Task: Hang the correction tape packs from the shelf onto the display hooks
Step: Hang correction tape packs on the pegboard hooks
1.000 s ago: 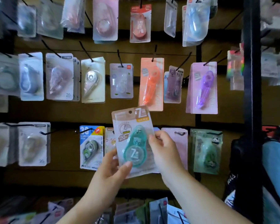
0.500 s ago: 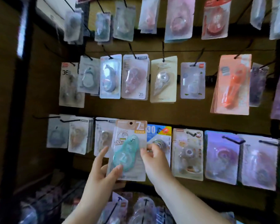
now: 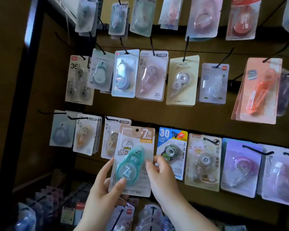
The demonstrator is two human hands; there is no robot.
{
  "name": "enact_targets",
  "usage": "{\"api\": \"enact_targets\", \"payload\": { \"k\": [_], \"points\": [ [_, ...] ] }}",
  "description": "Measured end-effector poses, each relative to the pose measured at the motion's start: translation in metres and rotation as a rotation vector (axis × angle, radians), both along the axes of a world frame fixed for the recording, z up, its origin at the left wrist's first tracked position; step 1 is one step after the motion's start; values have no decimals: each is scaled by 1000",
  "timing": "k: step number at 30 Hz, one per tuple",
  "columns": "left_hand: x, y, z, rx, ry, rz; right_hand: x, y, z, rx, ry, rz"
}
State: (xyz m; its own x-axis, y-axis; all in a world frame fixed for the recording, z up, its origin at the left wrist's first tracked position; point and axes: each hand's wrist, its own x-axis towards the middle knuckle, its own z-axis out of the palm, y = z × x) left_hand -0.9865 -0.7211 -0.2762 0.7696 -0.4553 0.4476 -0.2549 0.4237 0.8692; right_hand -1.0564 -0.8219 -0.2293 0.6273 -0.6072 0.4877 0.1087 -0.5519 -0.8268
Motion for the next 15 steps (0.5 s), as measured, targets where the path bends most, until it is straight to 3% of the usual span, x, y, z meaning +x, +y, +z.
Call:
{"api": "enact_targets", "payload": {
  "k": [15],
  "points": [
    [-13,-5,2,-11,-63,22,-8,-6,-3,85,-31,43]
  ]
}}
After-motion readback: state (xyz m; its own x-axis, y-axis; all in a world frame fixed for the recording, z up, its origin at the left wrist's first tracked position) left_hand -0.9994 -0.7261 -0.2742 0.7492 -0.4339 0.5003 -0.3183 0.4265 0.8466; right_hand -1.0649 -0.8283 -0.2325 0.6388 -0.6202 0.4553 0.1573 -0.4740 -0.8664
